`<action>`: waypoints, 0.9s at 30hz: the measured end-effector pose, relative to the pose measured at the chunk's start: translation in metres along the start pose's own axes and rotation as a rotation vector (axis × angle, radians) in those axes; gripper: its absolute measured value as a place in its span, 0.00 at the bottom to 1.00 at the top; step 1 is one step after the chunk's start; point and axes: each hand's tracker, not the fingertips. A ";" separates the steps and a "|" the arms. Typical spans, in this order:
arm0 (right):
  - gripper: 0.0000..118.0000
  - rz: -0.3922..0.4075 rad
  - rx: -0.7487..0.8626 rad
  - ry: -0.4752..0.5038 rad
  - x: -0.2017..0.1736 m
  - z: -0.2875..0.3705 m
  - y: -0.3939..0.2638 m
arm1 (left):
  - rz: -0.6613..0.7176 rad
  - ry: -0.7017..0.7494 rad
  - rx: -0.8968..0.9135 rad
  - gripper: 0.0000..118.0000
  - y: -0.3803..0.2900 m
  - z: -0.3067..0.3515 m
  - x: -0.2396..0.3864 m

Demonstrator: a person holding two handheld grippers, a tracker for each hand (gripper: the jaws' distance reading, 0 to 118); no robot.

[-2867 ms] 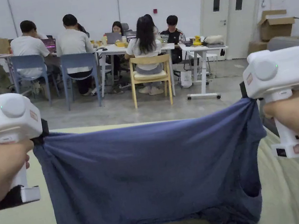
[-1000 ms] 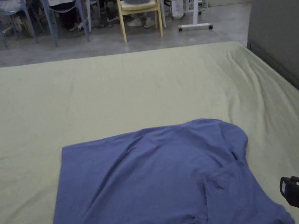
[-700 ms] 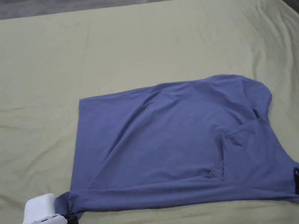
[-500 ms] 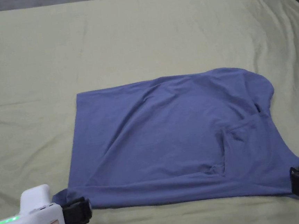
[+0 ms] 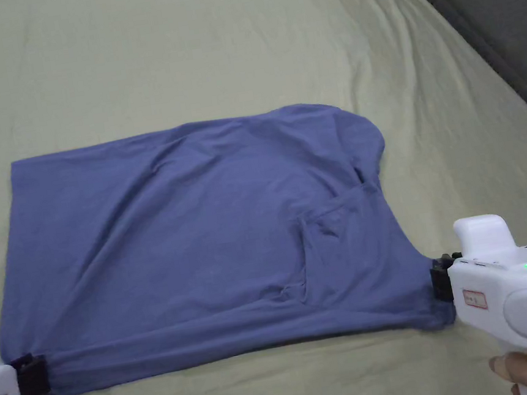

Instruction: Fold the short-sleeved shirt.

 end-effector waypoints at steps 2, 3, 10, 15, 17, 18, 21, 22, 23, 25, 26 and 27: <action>0.95 -0.062 -0.008 0.073 0.015 -0.004 0.002 | 0.112 -0.074 -0.002 0.09 0.002 0.004 -0.016; 1.00 -0.092 -0.035 0.090 0.020 -0.009 0.003 | 0.156 -0.130 -0.006 0.09 0.002 0.005 -0.020; 1.00 -0.171 -0.128 0.055 0.035 -0.038 -0.016 | 0.031 -0.093 0.020 0.08 -0.001 0.018 0.002; 0.79 -0.297 -0.219 0.153 0.033 -0.056 -0.035 | 0.104 -0.104 -0.008 0.08 -0.001 0.015 -0.007; 0.39 -0.199 -0.110 0.065 0.030 -0.039 -0.034 | 0.137 -0.124 -0.012 0.08 -0.001 0.016 -0.012; 0.05 -0.230 -0.077 0.146 0.032 -0.035 -0.034 | 0.146 -0.133 -0.012 0.08 -0.002 0.017 -0.013; 0.05 -0.289 -0.035 0.265 0.030 -0.024 -0.030 | 0.132 -0.126 -0.016 0.08 -0.002 0.018 -0.010; 0.05 -0.247 -0.021 0.244 0.028 -0.019 -0.025 | 0.141 -0.130 -0.015 0.08 -0.002 0.018 -0.010; 0.05 -0.245 -0.012 0.226 0.026 -0.015 -0.020 | 0.174 -0.142 -0.021 0.08 -0.001 0.019 -0.011; 0.05 -0.286 0.023 0.265 0.025 -0.007 -0.008 | 0.260 -0.171 -0.035 0.08 0.006 0.023 -0.015; 0.05 -0.307 0.046 0.297 0.025 -0.005 -0.001 | 0.290 -0.182 -0.034 0.08 0.010 0.026 -0.017; 0.05 -0.300 0.078 0.299 0.023 -0.002 0.010 | 0.297 -0.190 -0.028 0.08 0.017 0.029 -0.018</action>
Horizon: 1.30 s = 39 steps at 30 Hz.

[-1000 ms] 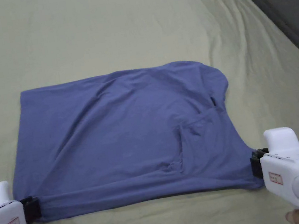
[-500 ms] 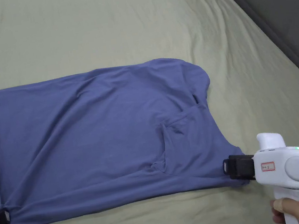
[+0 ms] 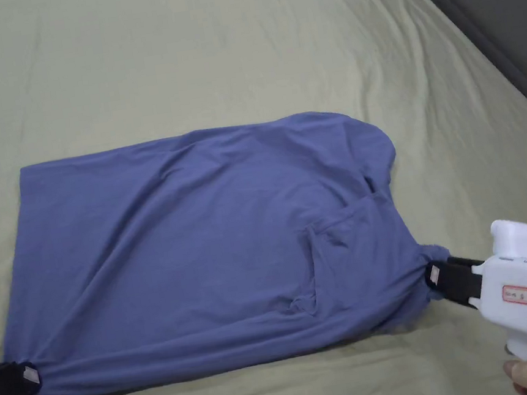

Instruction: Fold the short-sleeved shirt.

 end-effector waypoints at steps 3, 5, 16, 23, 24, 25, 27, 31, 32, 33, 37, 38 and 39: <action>0.05 0.052 0.047 -0.059 -0.018 -0.012 0.039 | 0.022 -0.031 0.017 0.08 0.028 0.003 0.009; 0.05 0.042 0.052 -0.068 -0.023 -0.032 0.066 | 0.025 -0.046 0.036 0.08 0.052 -0.001 0.016; 0.05 0.025 -0.033 -0.206 -0.049 -0.171 0.152 | 0.008 0.050 0.093 0.08 0.171 -0.105 0.035; 0.05 0.103 -0.121 -0.291 -0.050 -0.213 0.136 | -0.127 0.191 0.041 0.07 0.167 -0.172 0.021; 0.05 0.152 -0.118 -0.304 -0.055 -0.214 0.134 | -0.134 0.197 0.049 0.07 0.166 -0.171 0.021; 0.05 0.187 -0.119 -0.312 -0.058 -0.215 0.133 | -0.136 0.204 0.049 0.07 0.159 -0.161 0.031; 0.05 0.236 -0.134 -0.322 -0.054 -0.229 0.136 | -0.177 0.226 0.047 0.07 0.158 -0.160 0.036; 1.00 0.237 -0.101 -0.306 -0.056 -0.206 0.151 | -0.179 0.258 0.048 0.92 0.162 -0.131 0.048; 1.00 0.230 -0.079 -0.291 -0.057 -0.194 0.153 | -0.162 0.238 0.102 1.00 0.160 -0.117 0.049; 0.99 0.248 0.094 -0.220 -0.060 -0.171 0.150 | -0.163 0.163 0.175 1.00 0.156 -0.097 0.051; 1.00 0.293 0.122 -0.196 -0.075 -0.112 0.117 | -0.227 0.121 0.329 1.00 0.116 -0.035 0.059; 1.00 0.295 0.144 -0.162 -0.075 -0.101 0.102 | -0.235 0.092 0.325 1.00 0.101 -0.026 0.057; 1.00 0.291 0.137 -0.166 -0.079 -0.076 0.093 | -0.234 0.080 0.288 1.00 0.086 -0.021 0.055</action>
